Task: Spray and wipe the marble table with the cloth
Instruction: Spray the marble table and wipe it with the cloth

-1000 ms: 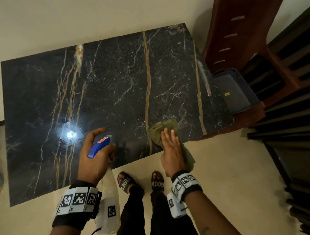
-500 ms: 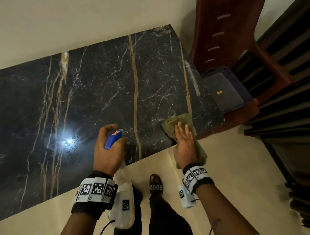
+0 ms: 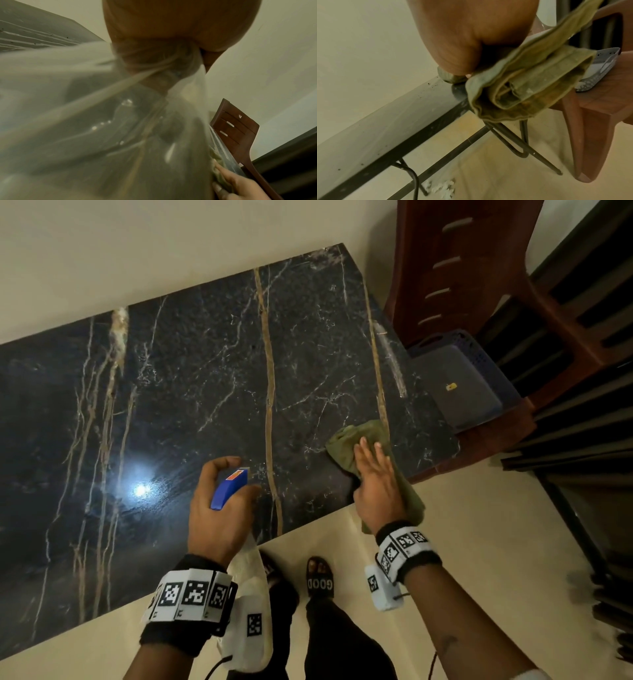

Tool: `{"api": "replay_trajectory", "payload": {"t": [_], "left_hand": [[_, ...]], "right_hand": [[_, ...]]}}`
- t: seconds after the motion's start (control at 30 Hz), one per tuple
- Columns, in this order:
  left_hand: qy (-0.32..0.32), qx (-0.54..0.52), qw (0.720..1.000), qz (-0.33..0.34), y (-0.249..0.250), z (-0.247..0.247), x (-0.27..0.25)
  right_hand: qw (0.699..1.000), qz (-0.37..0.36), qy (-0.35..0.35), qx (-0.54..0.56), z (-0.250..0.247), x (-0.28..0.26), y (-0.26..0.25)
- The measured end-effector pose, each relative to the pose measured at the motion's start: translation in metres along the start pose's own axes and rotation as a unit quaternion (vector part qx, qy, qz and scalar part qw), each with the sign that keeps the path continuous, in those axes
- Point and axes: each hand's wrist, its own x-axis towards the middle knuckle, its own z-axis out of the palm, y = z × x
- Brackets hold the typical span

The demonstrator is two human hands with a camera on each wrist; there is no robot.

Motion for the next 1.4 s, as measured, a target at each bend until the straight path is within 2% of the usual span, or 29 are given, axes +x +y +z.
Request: {"api": "replay_trajectory", "payload": {"t": [0.1,0.17,0.27,0.4,0.47,0.53,0.57,0.63,0.7,0.83,0.97,1.0,1.13,1.23,1.3,1.4], "left_hand": [[-0.010,-0.012,1.000,-0.009,-0.001,0.003,0.004],[-0.014,-0.015,1.000,-0.016,-0.001,0.004,0.010],[-0.016,-0.008,1.000,-0.016,0.004,0.002,0.019],[-0.010,0.002,1.000,-0.011,0.010,-0.012,0.035],[-0.007,0.000,1.000,-0.015,0.013,-0.021,0.042],[-0.007,0.000,1.000,-0.020,0.014,-0.030,0.049],[-0.006,0.000,1.000,-0.021,0.015,-0.033,0.052],[-0.007,-0.001,1.000,-0.018,0.018,-0.039,0.061],[-0.011,-0.005,1.000,-0.012,0.023,-0.042,0.069],[-0.016,-0.005,1.000,-0.002,0.036,-0.049,0.080],[-0.022,-0.014,1.000,-0.002,0.044,-0.062,0.094],[-0.022,-0.016,1.000,-0.003,0.044,-0.066,0.097],[-0.023,-0.018,1.000,0.005,0.049,-0.080,0.109],[-0.027,-0.017,0.999,0.007,0.054,-0.085,0.113],[-0.030,-0.019,0.999,0.006,0.057,-0.085,0.116],[-0.036,-0.017,0.999,0.005,0.061,-0.078,0.118]], "right_hand": [[1.000,0.013,-0.001,0.007,0.012,-0.007,-0.029],[0.999,-0.024,-0.029,0.024,0.028,-0.022,-0.059],[0.992,-0.094,-0.084,-0.020,0.057,-0.042,-0.094],[0.989,-0.118,-0.083,0.015,0.050,-0.037,-0.082],[0.996,-0.075,-0.052,0.006,0.032,-0.016,-0.056],[1.000,0.010,-0.002,0.005,0.017,0.010,-0.037],[0.999,0.049,0.014,0.018,0.013,0.021,-0.036],[0.996,0.079,0.025,0.021,0.013,0.031,-0.050],[0.998,0.053,0.008,0.015,0.024,0.024,-0.076],[0.995,-0.048,-0.073,0.043,0.053,-0.006,-0.129],[0.993,-0.080,-0.088,0.013,0.047,0.002,-0.117],[0.995,-0.064,-0.078,0.003,0.043,0.007,-0.106],[0.997,0.073,-0.003,0.014,0.024,0.041,-0.078],[0.994,0.110,0.012,0.005,0.027,0.049,-0.087],[0.996,0.084,0.003,0.017,0.034,0.042,-0.108],[0.997,-0.022,-0.068,0.027,0.049,0.020,-0.139]]}}
